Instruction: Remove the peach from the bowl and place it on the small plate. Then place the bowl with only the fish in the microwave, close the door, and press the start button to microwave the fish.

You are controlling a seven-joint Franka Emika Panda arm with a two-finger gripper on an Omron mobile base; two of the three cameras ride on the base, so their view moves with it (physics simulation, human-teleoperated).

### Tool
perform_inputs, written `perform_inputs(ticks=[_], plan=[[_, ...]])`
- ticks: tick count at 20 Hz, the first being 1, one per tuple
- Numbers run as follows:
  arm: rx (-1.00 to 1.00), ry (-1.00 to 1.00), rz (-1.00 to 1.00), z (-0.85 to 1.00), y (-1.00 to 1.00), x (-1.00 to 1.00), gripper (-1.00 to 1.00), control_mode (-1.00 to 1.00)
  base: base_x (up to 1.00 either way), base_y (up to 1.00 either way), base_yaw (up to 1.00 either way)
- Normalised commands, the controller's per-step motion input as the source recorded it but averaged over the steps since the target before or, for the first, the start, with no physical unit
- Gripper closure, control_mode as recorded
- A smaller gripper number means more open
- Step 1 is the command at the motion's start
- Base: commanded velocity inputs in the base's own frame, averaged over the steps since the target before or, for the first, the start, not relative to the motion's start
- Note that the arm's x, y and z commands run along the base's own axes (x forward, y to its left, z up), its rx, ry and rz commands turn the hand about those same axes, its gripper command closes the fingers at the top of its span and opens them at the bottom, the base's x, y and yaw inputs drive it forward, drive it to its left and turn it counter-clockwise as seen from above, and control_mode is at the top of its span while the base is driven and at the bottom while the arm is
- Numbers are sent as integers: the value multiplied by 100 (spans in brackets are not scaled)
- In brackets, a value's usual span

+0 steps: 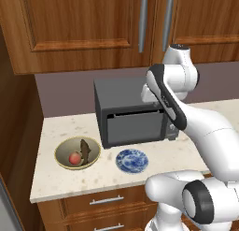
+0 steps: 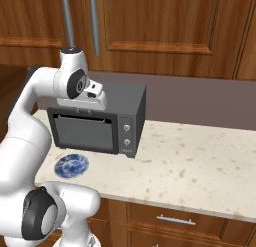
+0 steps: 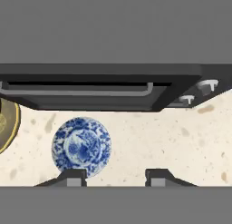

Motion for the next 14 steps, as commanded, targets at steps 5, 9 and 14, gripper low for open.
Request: perform_inputs(ticks=[5,9,14], plan=[[-9,8,4,-41,53,-2,-100,-100,0,0,0],[-6,2,5,-35,47,-31,-100,-100,0,0,0],[-23,0,8,-11,100,-30,-100,-100,0,0,0]])
